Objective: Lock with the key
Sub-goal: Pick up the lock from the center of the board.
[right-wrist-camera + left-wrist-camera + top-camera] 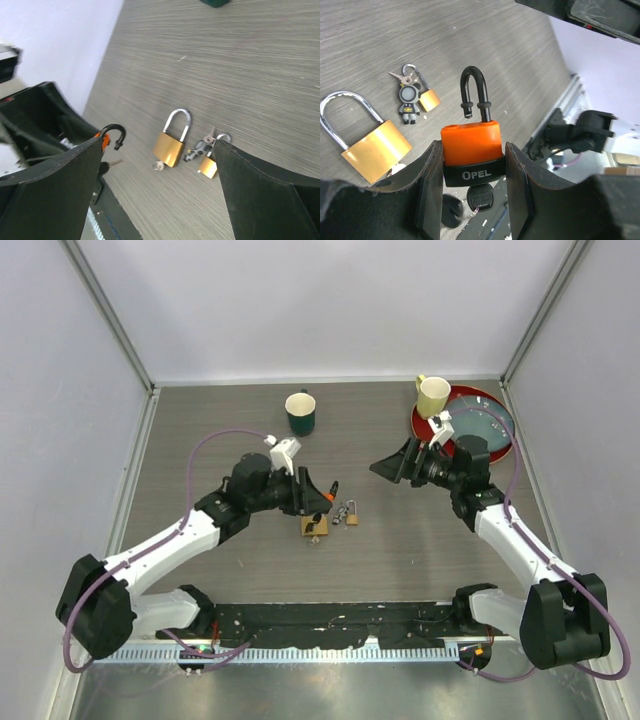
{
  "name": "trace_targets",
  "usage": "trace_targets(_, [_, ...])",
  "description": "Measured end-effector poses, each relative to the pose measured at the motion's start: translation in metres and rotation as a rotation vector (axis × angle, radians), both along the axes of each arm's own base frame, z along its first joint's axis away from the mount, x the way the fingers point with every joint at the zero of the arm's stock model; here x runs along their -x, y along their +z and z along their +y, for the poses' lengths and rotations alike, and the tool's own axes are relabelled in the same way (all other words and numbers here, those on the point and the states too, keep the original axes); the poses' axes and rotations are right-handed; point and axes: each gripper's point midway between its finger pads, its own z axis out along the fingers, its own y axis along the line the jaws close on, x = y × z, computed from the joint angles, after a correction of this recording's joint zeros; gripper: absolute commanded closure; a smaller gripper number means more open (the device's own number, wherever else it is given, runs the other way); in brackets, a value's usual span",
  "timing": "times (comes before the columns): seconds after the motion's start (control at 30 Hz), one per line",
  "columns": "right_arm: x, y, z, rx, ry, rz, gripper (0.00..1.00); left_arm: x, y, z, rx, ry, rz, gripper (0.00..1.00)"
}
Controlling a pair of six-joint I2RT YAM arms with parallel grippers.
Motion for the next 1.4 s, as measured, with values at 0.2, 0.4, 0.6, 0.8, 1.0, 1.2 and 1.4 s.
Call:
trace_targets(0.2, [0.018,0.023,0.031,-0.087,0.155,-0.087,0.03,0.001,0.008,0.014,0.201,-0.044,0.090,1.00])
trace_targets(0.4, [0.047,0.040,0.069,-0.126,0.332,-0.171,0.03,0.014,0.050,0.003,0.425,-0.201,0.084,1.00])
trace_targets(0.6, [0.054,0.057,0.081,-0.183,0.395,-0.230,0.04,0.029,0.080,-0.003,0.549,-0.337,0.064,1.00])
trace_targets(0.8, [0.059,0.072,0.088,-0.253,0.430,-0.259,0.11,0.035,0.094,-0.002,0.593,-0.383,0.047,1.00])
trace_targets(1.0, [0.069,0.084,0.097,-0.340,0.478,-0.251,0.21,0.037,0.098,-0.002,0.606,-0.398,0.033,1.00])
trace_targets(1.2, [0.078,0.098,0.102,-0.403,0.510,-0.260,0.42,0.035,0.096,-0.004,0.616,-0.400,0.046,1.00])
trace_targets(1.4, [0.086,0.103,0.105,-0.424,0.536,-0.264,0.72,0.035,0.095,-0.004,0.625,-0.401,0.054,1.00])
